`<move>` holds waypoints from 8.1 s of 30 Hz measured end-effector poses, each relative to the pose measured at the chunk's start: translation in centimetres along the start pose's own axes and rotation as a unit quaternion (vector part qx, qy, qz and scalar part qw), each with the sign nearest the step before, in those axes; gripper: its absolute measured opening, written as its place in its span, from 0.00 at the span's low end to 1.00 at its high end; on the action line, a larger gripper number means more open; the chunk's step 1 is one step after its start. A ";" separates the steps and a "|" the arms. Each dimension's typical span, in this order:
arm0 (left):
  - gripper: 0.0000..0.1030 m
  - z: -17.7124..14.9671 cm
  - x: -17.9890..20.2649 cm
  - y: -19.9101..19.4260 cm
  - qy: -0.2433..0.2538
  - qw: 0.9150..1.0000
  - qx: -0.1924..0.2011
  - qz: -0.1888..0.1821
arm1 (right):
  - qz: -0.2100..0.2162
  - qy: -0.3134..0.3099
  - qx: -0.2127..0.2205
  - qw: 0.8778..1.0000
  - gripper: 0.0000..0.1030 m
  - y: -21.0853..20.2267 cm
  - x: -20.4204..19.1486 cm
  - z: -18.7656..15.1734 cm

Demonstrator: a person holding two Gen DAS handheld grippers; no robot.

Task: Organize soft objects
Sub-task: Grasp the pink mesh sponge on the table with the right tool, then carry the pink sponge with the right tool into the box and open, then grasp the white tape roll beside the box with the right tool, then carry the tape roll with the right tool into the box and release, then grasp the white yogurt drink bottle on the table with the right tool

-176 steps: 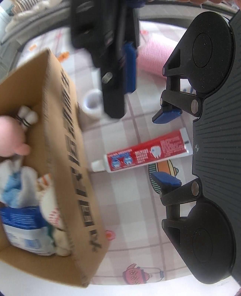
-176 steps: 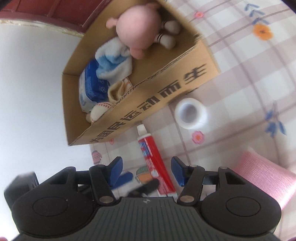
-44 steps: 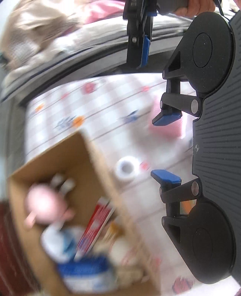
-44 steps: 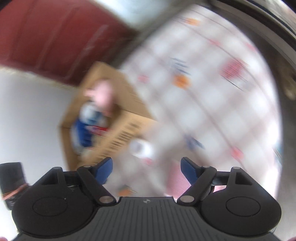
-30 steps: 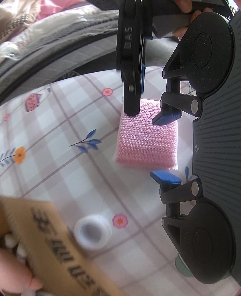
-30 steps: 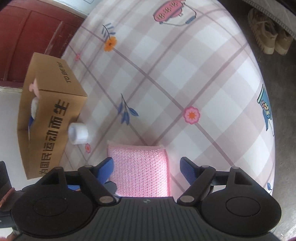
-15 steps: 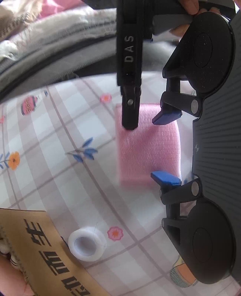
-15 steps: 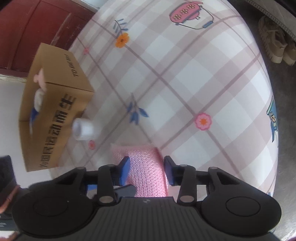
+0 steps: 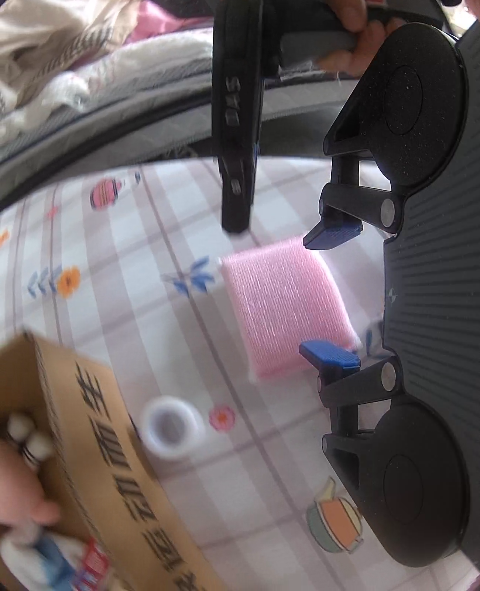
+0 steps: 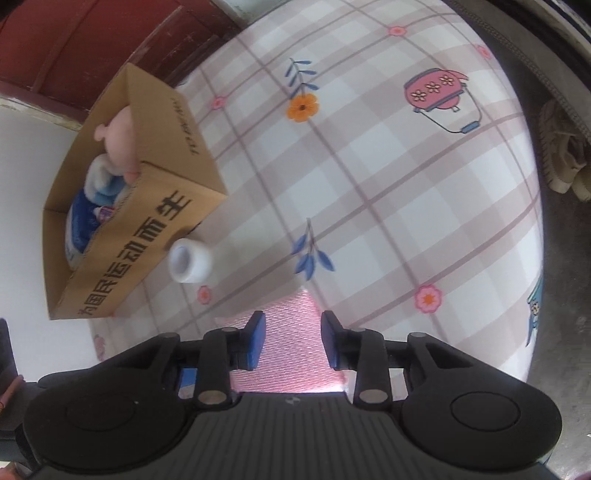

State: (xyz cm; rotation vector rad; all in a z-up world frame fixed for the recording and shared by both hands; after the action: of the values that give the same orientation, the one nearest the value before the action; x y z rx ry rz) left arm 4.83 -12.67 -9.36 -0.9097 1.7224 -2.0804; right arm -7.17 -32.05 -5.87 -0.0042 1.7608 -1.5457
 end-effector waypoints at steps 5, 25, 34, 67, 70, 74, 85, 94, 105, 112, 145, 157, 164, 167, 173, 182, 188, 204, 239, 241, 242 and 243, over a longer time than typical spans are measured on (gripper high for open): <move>0.55 -0.4 -1.5 1.5 -0.011 1.000 -0.017 0.022 | 0.005 0.006 -0.019 1.000 0.58 1.5 0.9 -0.8; 0.61 1.1 0.3 3.0 -0.011 0.999 -0.032 0.009 | -0.003 -0.030 -0.044 0.999 0.54 2.3 -2.4 -0.5; 0.61 3.6 -0.4 -9.0 -0.028 0.997 0.077 0.010 | 0.025 -0.107 0.021 0.994 0.54 -5.7 -13.1 3.3; 0.62 12.6 -18.3 -3.2 -0.188 0.979 0.077 0.020 | -0.083 -0.298 -0.076 0.948 0.56 13.3 -25.3 13.4; 0.62 12.4 -18.4 -4.2 -0.189 0.978 0.089 0.028 | -0.064 -0.284 -0.059 0.955 0.56 12.2 -25.3 13.7; 0.62 11.4 -18.1 -5.7 -0.189 0.975 0.112 0.032 | -0.040 -0.279 -0.023 0.959 0.56 9.8 -25.1 13.7; 0.62 8.9 -15.2 -9.4 -0.175 0.971 0.155 0.058 | 0.046 -0.243 0.059 0.967 0.56 0.9 -22.4 11.3; 0.62 3.7 -11.8 -10.5 -0.150 0.978 0.136 0.050 | 0.065 -0.167 0.038 0.983 0.56 -3.2 -15.4 5.4; 0.55 4.3 -7.9 -0.8 -0.055 0.991 0.091 0.083 | 0.038 -0.162 -0.052 0.985 0.32 8.5 -11.0 3.7; 0.47 5.1 -6.8 2.7 -0.026 0.991 0.082 0.099 | 0.027 -0.175 -0.062 0.982 0.27 11.7 -10.6 4.0; 0.40 2.9 -4.7 -3.3 -0.037 0.994 0.090 0.058 | 0.024 -0.159 -0.060 0.985 0.19 4.6 -12.8 1.8; 0.40 5.7 -6.8 -14.6 -0.051 0.983 0.164 0.069 | 0.063 -0.210 -0.012 0.976 0.19 -0.8 -23.3 5.2; 0.40 11.6 -11.6 -12.5 -0.074 0.978 0.176 0.084 | 0.072 -0.211 -0.028 0.974 0.18 5.5 -25.5 11.6; 0.40 13.8 -13.5 -10.1 -0.085 0.979 0.163 0.084 | 0.064 -0.206 -0.038 0.976 0.18 8.8 -25.3 13.4; 0.43 15.6 -16.3 -6.4 -0.100 0.983 0.130 0.087 | 0.048 -0.201 -0.056 0.977 0.19 13.9 -24.1 14.7; 0.44 15.2 -17.2 -5.1 -0.115 0.983 0.102 0.100 | 0.027 -0.198 -0.058 0.978 0.20 15.4 -22.7 14.0; 0.44 14.1 -16.8 -6.9 -0.121 0.981 0.119 0.098 | 0.041 -0.209 -0.034 0.977 0.20 11.9 -23.4 13.7; 0.47 3.8 -12.6 -14.0 -0.119 0.981 0.126 0.093 | 0.099 -0.140 0.012 0.985 0.57 -3.3 -18.8 4.4; 0.55 -7.2 -3.3 0.7 0.011 0.996 -0.090 -0.004 | 0.042 0.085 -0.122 0.988 0.57 3.0 -2.2 -8.8; 0.55 -7.5 -3.2 0.9 0.007 0.995 -0.095 -0.009 | 0.043 0.087 -0.128 0.987 0.57 3.3 -2.1 -9.0; 0.55 -7.7 -3.2 1.1 0.007 0.995 -0.098 -0.010 | 0.046 0.088 -0.132 0.986 0.57 3.5 -2.1 -9.1; 0.55 -7.8 -3.2 1.4 0.007 0.995 -0.100 -0.009 | 0.047 0.088 -0.136 0.986 0.57 3.8 -2.2 -9.2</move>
State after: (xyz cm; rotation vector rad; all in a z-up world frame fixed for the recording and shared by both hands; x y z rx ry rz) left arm 2.12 -5.12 -12.26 -0.9712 1.9653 -1.9552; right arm -8.84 -22.34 -8.25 0.0819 2.0703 -1.2603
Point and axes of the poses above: each gripper's, at about its wrist camera, not at the fingertips, and y roughly the way its jaws point, x to its right, z to its top, the point moved 2 cm from there along y, roughly the way its jaws point, and after that the axes turned 7 degrees about z, right-handed, at the moved point
